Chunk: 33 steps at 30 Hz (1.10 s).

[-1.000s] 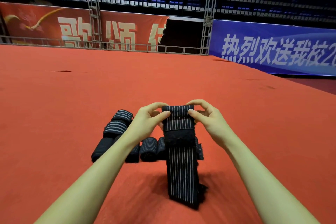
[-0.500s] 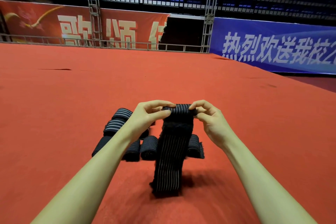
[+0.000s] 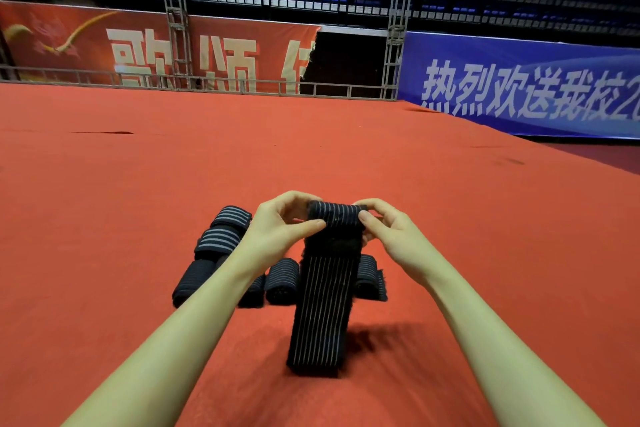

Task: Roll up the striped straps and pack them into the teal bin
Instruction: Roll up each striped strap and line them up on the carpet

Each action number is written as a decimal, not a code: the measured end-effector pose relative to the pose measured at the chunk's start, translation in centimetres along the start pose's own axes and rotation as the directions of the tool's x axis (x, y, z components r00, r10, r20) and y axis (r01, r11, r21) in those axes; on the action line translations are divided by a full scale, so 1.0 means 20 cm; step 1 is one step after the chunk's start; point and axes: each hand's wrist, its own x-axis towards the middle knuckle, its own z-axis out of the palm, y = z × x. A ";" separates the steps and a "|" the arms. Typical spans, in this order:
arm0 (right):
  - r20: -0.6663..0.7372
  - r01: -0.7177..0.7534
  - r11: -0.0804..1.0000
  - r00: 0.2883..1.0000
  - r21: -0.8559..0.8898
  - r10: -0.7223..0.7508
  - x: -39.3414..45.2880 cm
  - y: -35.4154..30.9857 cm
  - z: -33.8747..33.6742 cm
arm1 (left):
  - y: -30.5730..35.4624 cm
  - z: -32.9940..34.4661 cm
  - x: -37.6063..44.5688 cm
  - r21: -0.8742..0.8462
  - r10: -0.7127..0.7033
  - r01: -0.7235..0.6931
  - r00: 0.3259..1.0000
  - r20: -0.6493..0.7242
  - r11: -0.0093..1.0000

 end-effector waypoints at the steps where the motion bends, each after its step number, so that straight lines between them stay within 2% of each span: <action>1: 0.009 -0.002 1.000 1.000 -0.003 0.002 -0.01 0.00 0.01 | 0.00 0.00 0.00 0.015 0.015 -0.015 1.000 0.001 1.000; 4: 0.031 -0.016 0.999 0.999 0.034 0.015 -0.02 0.02 0.00 | -0.01 -0.01 -0.01 0.039 0.032 -0.032 0.999 0.013 0.999; 9: 0.024 -0.010 0.988 1.000 0.155 0.006 -0.01 0.02 0.03 | -0.02 -0.03 -0.02 -0.046 0.032 -0.031 0.999 0.020 0.998; 13: -0.014 0.002 0.970 1.000 0.244 0.002 0.00 0.04 0.01 | 0.00 -0.03 -0.03 -0.083 -0.028 0.035 0.996 0.080 0.996; 17: -0.018 0.023 0.962 1.000 0.270 -0.019 0.00 0.05 0.00 | 0.02 -0.02 0.00 -0.090 -0.091 0.097 0.994 0.067 0.991; 21: -0.064 0.016 0.958 0.998 0.286 0.003 -0.01 0.08 0.00 | 0.00 -0.02 0.00 -0.028 -0.181 0.187 0.972 0.150 0.982; 27: 0.032 -0.061 0.987 0.998 0.152 0.056 -0.03 0.05 0.01 | -0.01 -0.04 -0.04 -0.116 -0.180 0.192 0.978 0.105 0.974; 31: 0.012 -0.074 0.975 0.997 0.208 0.073 -0.03 0.06 0.01 | -0.01 -0.04 -0.03 -0.016 -0.092 0.093 0.992 0.085 0.996; 33: 0.014 -0.077 0.969 0.997 0.234 0.076 -0.02 0.06 0.02 | -0.02 -0.04 -0.04 -0.033 -0.068 0.072 0.992 0.104 0.997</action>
